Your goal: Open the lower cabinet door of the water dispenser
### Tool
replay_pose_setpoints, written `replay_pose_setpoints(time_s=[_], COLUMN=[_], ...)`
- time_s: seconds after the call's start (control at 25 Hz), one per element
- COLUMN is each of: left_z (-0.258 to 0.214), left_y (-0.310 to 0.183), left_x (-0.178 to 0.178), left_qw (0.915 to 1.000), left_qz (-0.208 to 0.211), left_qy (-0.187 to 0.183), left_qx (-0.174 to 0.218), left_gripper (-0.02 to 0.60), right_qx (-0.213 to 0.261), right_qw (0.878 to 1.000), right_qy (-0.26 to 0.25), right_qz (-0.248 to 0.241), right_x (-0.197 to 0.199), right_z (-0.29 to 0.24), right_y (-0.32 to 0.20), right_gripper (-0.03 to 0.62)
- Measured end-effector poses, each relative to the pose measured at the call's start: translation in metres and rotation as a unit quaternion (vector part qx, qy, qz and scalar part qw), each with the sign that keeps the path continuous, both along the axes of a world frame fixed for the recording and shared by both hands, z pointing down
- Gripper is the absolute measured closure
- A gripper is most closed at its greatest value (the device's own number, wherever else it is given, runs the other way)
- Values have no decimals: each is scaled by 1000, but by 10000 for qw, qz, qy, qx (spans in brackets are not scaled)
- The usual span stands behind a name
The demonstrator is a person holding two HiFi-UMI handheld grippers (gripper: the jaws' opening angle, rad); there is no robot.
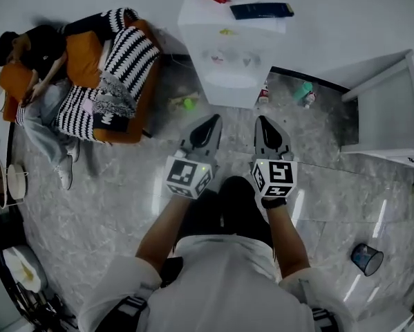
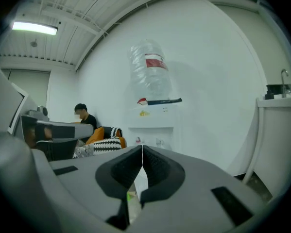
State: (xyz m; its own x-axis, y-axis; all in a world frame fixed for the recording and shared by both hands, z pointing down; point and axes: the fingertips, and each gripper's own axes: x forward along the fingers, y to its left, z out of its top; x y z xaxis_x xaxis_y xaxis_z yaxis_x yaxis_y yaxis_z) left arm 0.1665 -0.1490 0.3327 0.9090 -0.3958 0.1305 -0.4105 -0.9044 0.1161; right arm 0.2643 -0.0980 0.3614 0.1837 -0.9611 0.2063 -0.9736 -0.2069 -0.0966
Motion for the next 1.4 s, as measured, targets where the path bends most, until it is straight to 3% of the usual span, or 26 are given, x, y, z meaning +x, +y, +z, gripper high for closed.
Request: replay_pose_setpoints(time_s=[0.28, 0.6, 1.0, 1.4], left_z=[120, 199, 218, 215], left_y=[-22, -37, -35, -53], left_x=[5, -15, -19, 16], left_qw=[9998, 9993, 9988, 9990], left_qz=[27, -110, -93, 45], left_qy=[51, 133, 299, 278], left_qx=[195, 329, 382, 355], left_gripper=[568, 568, 568, 568], right_qx=[114, 240, 271, 179], right_qw=[9995, 9985, 9980, 9987], right_qy=[289, 469, 504, 277], right_qz=[23, 164, 251, 386], right_x=[3, 8, 31, 76], right_z=[113, 190, 213, 227], right_y=[-9, 1, 8, -4], right_gripper=[582, 583, 583, 582])
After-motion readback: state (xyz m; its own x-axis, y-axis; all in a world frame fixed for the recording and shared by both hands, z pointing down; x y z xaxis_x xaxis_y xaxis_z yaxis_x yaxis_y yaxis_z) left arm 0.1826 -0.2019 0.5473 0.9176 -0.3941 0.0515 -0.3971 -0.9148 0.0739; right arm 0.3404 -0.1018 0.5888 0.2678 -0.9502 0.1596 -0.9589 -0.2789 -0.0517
